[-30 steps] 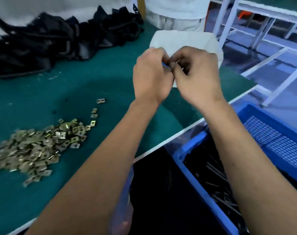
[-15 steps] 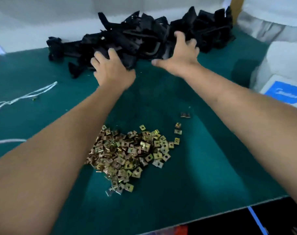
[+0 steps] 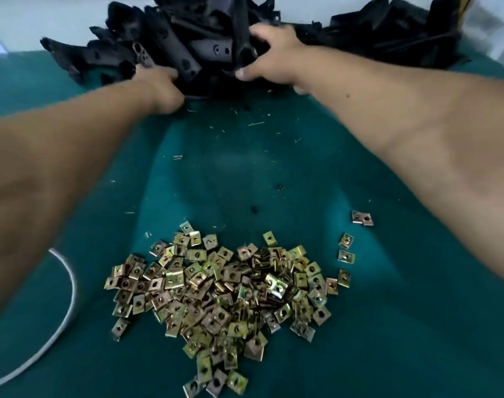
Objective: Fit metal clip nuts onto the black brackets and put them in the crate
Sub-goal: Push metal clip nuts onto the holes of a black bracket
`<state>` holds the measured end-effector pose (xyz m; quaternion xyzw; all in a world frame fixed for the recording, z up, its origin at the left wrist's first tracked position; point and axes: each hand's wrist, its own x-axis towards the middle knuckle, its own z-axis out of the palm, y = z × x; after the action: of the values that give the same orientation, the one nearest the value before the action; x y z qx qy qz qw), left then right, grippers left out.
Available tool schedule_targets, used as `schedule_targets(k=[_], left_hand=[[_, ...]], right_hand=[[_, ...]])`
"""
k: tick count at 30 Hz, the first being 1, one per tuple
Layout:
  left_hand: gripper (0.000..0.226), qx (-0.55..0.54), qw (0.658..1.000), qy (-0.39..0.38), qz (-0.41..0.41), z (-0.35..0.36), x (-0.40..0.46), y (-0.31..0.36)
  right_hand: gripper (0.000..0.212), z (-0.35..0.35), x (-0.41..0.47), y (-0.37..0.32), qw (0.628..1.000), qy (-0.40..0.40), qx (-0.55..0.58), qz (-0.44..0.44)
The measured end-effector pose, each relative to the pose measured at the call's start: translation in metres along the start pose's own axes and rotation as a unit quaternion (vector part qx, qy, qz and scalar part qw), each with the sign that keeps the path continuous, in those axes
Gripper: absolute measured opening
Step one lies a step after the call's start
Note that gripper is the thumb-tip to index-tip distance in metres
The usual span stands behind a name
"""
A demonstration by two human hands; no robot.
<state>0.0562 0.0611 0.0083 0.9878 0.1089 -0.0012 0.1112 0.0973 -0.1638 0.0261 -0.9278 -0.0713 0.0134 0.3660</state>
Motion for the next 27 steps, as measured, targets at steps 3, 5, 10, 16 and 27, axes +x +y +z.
schedule_targets(k=[3, 5, 10, 16, 27], left_hand=[[0.038, -0.079, 0.994, 0.07, -0.008, -0.019, -0.027, 0.003], [0.032, -0.116, 0.984, 0.135, -0.027, -0.025, -0.048, 0.007], [0.037, -0.361, 0.928, 0.09, -0.029, -0.019, -0.118, 0.046], [0.009, -0.718, 0.695, -0.037, -0.03, 0.012, -0.19, 0.097], [0.015, -0.744, 0.661, 0.098, -0.013, 0.015, -0.185, 0.011]], right_hand=[[0.033, -0.015, -0.008, -0.004, 0.987, 0.146, 0.058, 0.037], [0.017, -0.031, -0.023, -0.001, 0.962, 0.256, 0.06, 0.074], [0.008, -0.028, -0.109, 0.002, 0.857, 0.334, 0.387, -0.065], [0.022, -0.009, -0.198, 0.007, 0.932, 0.054, 0.345, -0.096], [0.024, -0.035, -0.208, 0.036, 0.96, -0.23, -0.142, 0.068]])
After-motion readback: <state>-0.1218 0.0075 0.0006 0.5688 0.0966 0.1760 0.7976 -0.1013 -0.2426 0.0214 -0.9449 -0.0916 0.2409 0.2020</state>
